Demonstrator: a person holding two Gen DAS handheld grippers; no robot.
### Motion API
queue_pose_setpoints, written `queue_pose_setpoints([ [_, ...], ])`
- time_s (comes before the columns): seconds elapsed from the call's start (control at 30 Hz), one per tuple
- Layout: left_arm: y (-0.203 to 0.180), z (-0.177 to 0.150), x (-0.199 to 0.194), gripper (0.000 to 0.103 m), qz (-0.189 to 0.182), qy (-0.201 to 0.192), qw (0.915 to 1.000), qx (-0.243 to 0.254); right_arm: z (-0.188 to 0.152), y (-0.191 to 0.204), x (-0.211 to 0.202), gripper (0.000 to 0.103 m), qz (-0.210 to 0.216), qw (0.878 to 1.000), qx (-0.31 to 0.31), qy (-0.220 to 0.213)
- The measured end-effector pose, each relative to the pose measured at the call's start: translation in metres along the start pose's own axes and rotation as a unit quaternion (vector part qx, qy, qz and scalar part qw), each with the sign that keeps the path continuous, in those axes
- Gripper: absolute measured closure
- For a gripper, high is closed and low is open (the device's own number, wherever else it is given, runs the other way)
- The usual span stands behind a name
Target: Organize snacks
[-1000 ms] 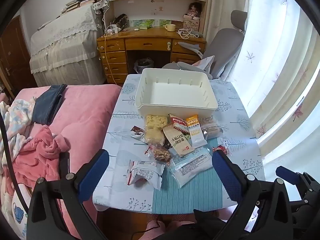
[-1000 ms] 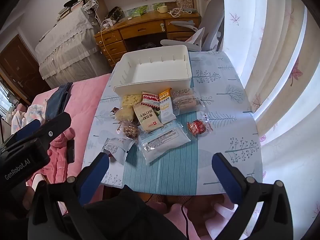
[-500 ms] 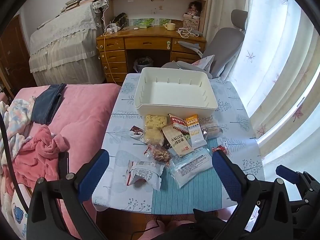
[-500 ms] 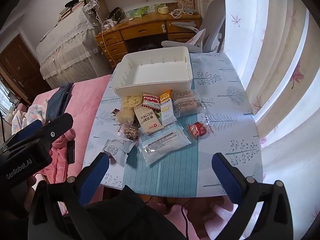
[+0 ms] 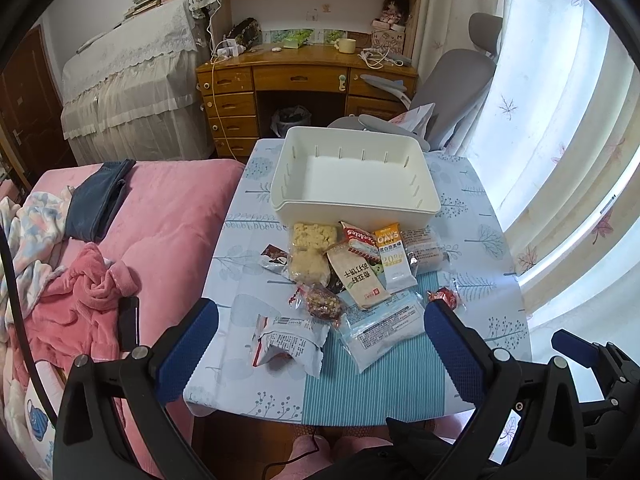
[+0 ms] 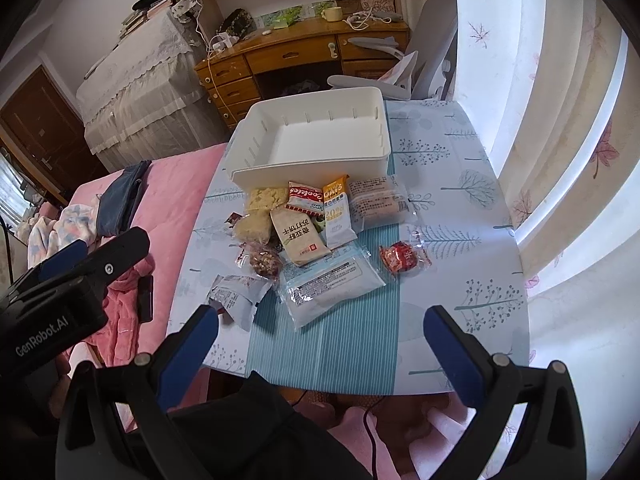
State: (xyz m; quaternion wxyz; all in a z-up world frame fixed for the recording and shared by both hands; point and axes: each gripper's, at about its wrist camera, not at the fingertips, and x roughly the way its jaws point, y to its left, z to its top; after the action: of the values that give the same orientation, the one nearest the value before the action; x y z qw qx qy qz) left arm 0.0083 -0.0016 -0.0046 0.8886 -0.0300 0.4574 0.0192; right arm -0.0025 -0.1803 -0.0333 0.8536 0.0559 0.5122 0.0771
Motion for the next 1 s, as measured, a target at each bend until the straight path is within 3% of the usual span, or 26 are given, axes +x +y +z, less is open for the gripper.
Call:
queue_pose_setpoints([
  [0.7, -0.022, -0.02, 0.0, 0.001, 0.049, 0.018, 0.9978, -0.041, -0.003, -0.035, 0.012, 0.0, 0.048, 0.998, 0.009, 0.033],
  [1.0, -0.003, -0.034, 0.001, 0.001, 0.071, 0.031, 0.9941, -0.076, -0.001, -0.034, 0.026, 0.001, 0.06, 0.997, 0.007, 0.05],
])
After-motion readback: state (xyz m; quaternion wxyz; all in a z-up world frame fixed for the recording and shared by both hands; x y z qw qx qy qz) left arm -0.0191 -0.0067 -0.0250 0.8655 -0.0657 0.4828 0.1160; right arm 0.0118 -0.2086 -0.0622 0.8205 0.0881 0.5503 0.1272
